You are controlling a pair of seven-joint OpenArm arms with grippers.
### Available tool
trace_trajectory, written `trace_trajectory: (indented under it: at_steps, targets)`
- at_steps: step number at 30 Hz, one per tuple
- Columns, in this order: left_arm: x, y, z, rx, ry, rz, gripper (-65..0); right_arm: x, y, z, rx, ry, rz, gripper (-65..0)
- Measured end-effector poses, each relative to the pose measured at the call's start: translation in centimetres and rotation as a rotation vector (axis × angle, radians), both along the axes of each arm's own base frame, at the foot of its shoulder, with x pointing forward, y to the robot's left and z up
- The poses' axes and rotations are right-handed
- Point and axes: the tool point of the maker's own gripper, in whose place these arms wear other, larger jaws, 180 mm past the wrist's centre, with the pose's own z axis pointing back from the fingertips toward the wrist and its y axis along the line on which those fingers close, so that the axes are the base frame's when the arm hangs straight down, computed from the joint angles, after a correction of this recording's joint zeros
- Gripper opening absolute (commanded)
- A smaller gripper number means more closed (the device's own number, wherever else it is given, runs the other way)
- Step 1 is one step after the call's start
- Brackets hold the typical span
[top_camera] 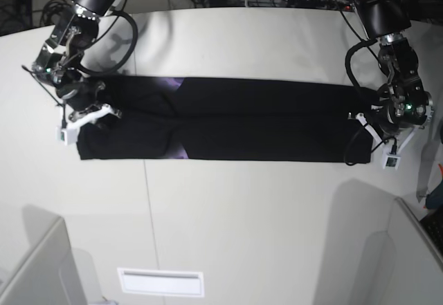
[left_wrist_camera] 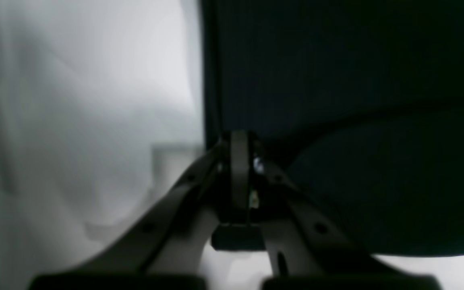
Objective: Fold the T-shirt properly
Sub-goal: 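Grasp the folded strip's ends with both grippers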
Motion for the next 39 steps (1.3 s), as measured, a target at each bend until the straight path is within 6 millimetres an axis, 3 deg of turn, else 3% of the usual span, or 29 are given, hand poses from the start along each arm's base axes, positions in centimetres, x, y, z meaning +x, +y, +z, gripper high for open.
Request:
trace_trajectory:
  at_steps: [2, 7, 8, 10, 12, 13, 15, 20, 24, 30, 32, 37, 39]
  targets:
    - [0.3, 0.7, 2.3, -0.014, -0.086, 0.027, -65.0, 0.0, 1.0, 1.3, -0.005, -0.007, 0.044, -65.0]
    - [-2.8, 4.6, 4.8, -0.176, -0.150, 0.224, -65.0, -0.4, 0.8, 4.2, -0.086, -0.066, 0.084, -65.0]
    - [-3.2, 5.2, 5.2, -0.207, -0.183, 0.252, -59.2, -0.8, 1.2, 4.3, -0.086, -0.062, 0.089, -65.0]
    - [-4.4, 6.2, 4.9, -0.243, -0.197, 0.302, -37.2, -1.5, 1.8, 4.1, -0.078, -0.049, 0.097, -65.0]
    - [-5.0, 6.6, 4.1, -0.252, -0.199, 0.323, -20.2, -1.8, 1.9, 3.9, -0.079, -0.042, 0.099, -65.0]
    - [-4.9, 6.4, 3.8, -0.262, -0.213, 0.316, -13.8, -1.9, 1.7, 3.9, -0.082, -0.041, 0.095, -65.0]
    - [-4.2, 5.3, 3.2, -0.289, -0.236, 0.283, -10.2, -1.9, 1.8, 3.8, -0.078, -0.040, 0.095, -65.0]
    - [-2.6, 2.3, -0.1, -0.350, -0.205, 0.218, -10.2, -2.2, 1.9, 3.6, -0.075, -0.032, 0.095, -65.0]
    - [-3.2, 1.2, -3.7, -0.409, -0.128, 0.236, -10.2, -2.7, 1.9, 3.2, -0.075, -0.020, 0.094, -65.0]
    - [-2.0, 2.1, -4.2, -0.452, -0.148, 0.274, -11.8, -2.8, 2.0, 3.2, -0.074, -0.018, 0.094, -65.0]
    - [-1.7, 1.7, -4.3, -0.448, -0.146, 0.255, -21.9, -2.8, 2.0, 3.2, -0.070, -0.021, 0.094, -65.0]
    - [-1.4, -0.8, -5.3, -0.460, -0.098, 0.191, -57.1, -2.5, 3.0, 4.1, 0.003, -0.071, 0.101, -65.0]
    - [-1.5, -1.0, -5.6, -0.475, -0.094, 0.195, -65.0, -2.7, 3.3, 4.1, 0.023, -0.075, 0.104, -65.0]
